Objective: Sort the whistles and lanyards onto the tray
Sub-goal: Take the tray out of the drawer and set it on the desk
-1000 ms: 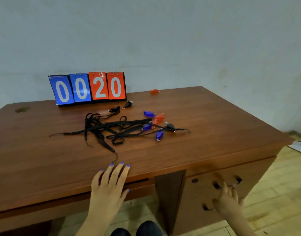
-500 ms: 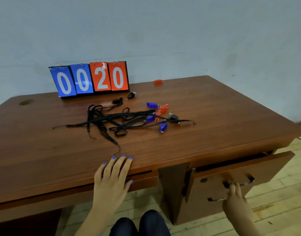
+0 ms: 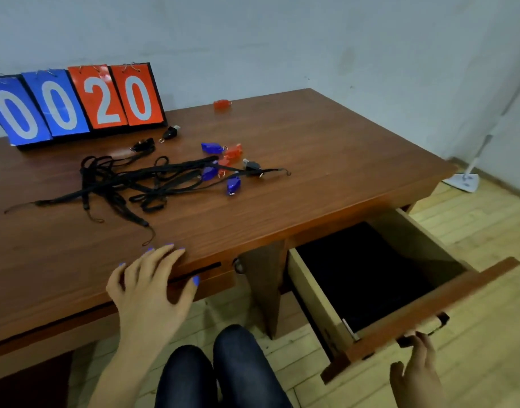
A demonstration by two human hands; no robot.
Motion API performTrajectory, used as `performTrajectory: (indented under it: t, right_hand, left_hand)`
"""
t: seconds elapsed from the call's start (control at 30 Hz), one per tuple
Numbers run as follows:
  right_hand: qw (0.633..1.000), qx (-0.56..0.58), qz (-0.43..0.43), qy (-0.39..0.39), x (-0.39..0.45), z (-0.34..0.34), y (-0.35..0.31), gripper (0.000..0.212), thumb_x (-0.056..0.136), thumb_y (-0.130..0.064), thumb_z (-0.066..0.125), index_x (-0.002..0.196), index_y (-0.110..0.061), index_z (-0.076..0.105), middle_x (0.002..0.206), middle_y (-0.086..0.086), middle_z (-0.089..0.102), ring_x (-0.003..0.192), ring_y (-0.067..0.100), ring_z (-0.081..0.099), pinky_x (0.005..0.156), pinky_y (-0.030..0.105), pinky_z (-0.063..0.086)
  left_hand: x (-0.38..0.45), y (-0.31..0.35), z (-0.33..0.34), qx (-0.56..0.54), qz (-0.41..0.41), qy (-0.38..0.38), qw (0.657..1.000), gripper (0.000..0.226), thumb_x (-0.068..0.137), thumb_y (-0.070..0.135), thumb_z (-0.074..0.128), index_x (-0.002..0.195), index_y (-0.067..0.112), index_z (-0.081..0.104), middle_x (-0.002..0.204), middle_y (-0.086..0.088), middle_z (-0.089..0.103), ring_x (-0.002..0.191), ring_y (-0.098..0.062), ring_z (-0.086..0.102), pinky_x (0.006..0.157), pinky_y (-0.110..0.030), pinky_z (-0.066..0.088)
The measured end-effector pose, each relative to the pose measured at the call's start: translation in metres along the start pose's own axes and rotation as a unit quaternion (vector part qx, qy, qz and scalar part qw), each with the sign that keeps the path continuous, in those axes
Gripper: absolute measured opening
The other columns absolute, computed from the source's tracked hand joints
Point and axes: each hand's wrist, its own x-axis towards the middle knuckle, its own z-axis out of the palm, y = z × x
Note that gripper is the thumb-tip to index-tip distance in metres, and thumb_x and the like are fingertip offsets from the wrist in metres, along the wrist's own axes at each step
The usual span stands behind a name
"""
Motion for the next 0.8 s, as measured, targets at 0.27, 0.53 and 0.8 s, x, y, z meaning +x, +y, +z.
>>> performTrajectory:
  t: [0.27,0.53,0.8]
  right_hand:
    - [0.999,-0.036,0.024,-0.01,-0.032,-0.032,0.035,0.042,0.079,0.009,0.053,0.118,-0.004,0.046,0.147,0.013,0.031,0.092,0.037,0.062,0.062,0.032,0.038]
    - [0.997,-0.066,0.044,0.012,-0.055,-0.05,0.053,0.05,0.075,0.013,0.051,0.12,-0.009,0.047,0.145,0.009,0.037,0.082,0.033,0.063,0.052,0.028,0.038]
    - [0.939,0.178,0.154,0.25,-0.028,-0.132,0.011,0.014,0.088,-0.006,0.046,0.092,-0.011,0.059,0.086,0.01,0.061,0.072,0.028,0.054,0.057,0.022,0.039]
  left_hand:
    - [-0.027,0.095,0.042,-0.315,0.168,-0.152,0.922,0.033,0.086,0.034,0.046,0.118,0.033,0.053,0.123,0.024,0.047,0.125,0.012,0.029,0.105,-0.004,0.014]
    - [-0.045,0.142,0.122,-0.145,0.327,-0.364,0.86,0.049,0.099,0.03,0.031,0.145,0.03,0.017,0.155,0.014,0.01,0.138,-0.002,-0.016,0.117,-0.031,-0.007]
    - [-0.062,0.151,0.126,-0.141,0.353,-0.372,0.847,0.055,0.09,0.008,0.04,0.141,0.024,0.03,0.15,0.01,0.024,0.143,-0.009,-0.006,0.118,-0.035,0.008]
